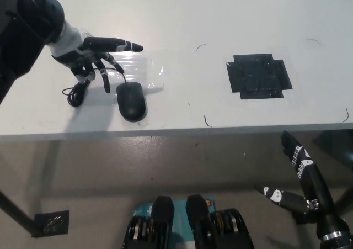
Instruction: The robot uses left hand to click on the left button of the black mouse, which is placed on the left area of the table
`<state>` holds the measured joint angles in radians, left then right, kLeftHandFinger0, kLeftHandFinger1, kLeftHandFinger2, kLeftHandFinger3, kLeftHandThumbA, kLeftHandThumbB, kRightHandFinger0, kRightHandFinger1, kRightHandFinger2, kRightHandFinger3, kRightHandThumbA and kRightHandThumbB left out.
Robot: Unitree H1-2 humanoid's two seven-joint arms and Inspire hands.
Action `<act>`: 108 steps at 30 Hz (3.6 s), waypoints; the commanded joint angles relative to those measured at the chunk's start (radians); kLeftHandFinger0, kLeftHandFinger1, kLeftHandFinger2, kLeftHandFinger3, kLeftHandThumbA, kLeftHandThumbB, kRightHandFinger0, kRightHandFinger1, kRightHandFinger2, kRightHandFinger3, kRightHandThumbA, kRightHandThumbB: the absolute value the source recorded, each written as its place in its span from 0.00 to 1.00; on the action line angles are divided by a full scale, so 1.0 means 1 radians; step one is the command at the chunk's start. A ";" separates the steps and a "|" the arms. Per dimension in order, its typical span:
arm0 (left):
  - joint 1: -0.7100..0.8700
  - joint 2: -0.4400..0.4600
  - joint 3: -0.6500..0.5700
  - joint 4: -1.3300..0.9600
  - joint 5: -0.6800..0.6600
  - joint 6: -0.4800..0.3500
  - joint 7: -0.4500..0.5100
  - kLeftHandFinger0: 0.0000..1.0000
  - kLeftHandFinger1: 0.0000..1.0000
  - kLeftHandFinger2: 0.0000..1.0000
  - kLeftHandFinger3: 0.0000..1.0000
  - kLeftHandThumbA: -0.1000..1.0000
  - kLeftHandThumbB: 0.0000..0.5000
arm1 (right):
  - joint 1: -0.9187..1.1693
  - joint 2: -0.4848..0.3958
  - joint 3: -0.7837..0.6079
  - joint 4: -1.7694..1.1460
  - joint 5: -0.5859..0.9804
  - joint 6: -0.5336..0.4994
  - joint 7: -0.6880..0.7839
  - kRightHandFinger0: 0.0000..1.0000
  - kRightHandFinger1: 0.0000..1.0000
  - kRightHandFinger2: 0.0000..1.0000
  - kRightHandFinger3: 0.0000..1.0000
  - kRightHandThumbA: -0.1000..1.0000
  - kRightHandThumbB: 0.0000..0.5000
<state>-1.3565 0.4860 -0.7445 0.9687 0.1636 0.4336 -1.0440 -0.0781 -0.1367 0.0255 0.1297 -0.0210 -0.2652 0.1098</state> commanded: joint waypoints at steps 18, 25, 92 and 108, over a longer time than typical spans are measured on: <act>-0.071 -0.071 0.030 0.145 0.123 -0.098 -0.014 0.00 0.00 0.21 1.00 1.00 0.83 | -0.005 -0.013 -0.006 -0.049 0.011 -0.011 0.006 1.00 1.00 1.00 1.00 1.00 0.21; -0.074 -0.097 0.027 0.202 0.159 -0.118 -0.023 0.00 0.00 0.30 1.00 1.00 0.86 | -0.004 -0.015 -0.005 -0.050 0.002 -0.015 0.004 1.00 1.00 1.00 1.00 1.00 0.20; 1.608 -0.466 0.903 -1.162 -0.109 -0.904 0.646 1.00 1.00 1.00 1.00 1.00 0.50 | 0.112 0.017 0.016 0.056 0.031 -0.105 0.018 1.00 1.00 1.00 1.00 1.00 0.26; 1.522 -0.520 0.928 -0.936 -0.017 -0.836 0.729 1.00 1.00 1.00 1.00 1.00 0.36 | 0.126 0.000 0.043 0.043 0.011 -0.094 0.034 1.00 1.00 1.00 1.00 1.00 0.26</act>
<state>0.1881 0.0040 0.1229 -0.0186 0.0934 -0.1535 -0.5743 0.0524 -0.1277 0.0520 0.2153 -0.0223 -0.2665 0.1141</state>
